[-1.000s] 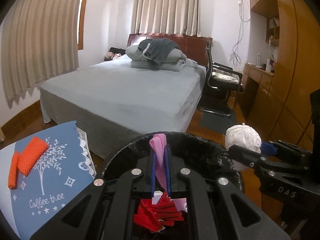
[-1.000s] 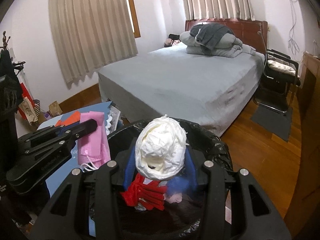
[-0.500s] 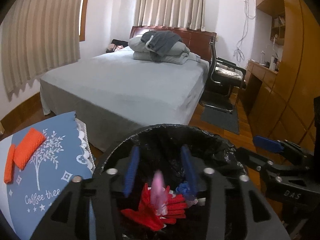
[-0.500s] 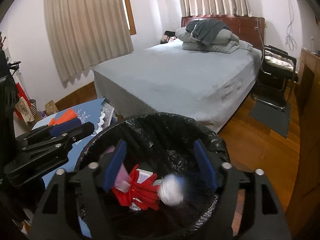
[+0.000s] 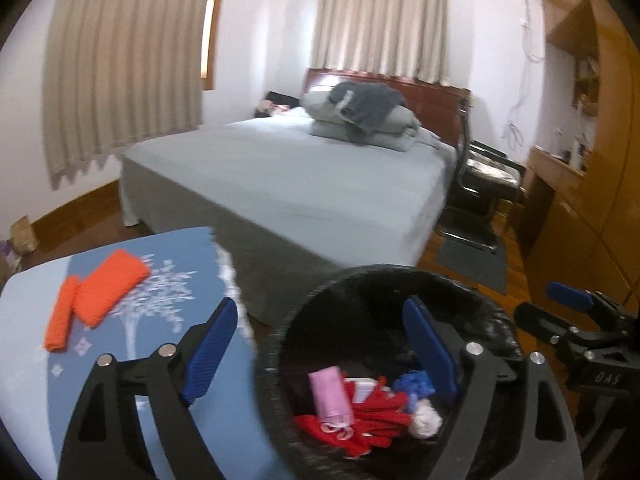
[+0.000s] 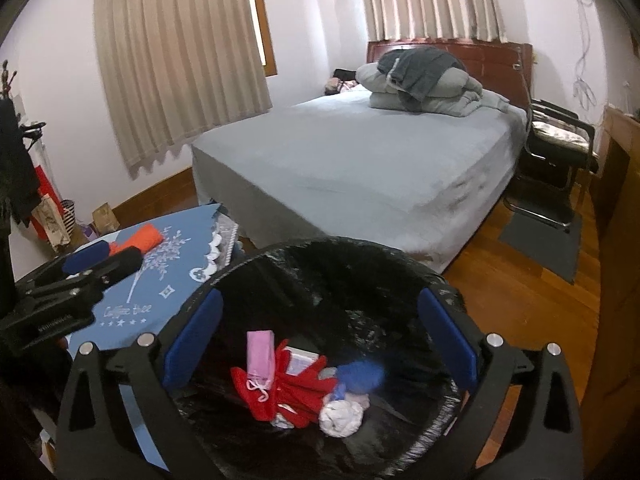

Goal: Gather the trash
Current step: 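Move both grippers back over the tablecloth toward the orange mesh sleeves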

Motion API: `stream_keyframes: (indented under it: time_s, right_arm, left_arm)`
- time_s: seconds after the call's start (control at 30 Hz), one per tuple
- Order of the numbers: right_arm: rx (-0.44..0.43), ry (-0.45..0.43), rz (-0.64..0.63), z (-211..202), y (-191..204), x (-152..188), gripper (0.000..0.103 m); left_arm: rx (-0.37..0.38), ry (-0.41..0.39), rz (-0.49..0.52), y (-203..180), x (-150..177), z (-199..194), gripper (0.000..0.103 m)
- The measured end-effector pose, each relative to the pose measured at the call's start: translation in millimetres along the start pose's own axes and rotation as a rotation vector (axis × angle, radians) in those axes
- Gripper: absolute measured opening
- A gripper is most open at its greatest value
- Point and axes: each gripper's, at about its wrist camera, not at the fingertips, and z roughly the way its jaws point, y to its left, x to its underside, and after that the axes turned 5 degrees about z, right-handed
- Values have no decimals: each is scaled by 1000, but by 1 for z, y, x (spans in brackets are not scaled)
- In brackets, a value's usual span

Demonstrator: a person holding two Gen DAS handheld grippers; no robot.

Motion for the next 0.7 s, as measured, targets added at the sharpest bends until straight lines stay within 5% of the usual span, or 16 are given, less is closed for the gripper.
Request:
stream_keyframes:
  time_s: [0.37, 0.7]
  right_arm:
    - [-101, 25, -60, 42, 75, -16, 96]
    - [-188, 51, -122, 94, 154, -34, 96]
  left_arm:
    - [-213, -8, -103, 97, 14, -27, 87]
    - [-330, 13, -172, 173, 30, -29, 87]
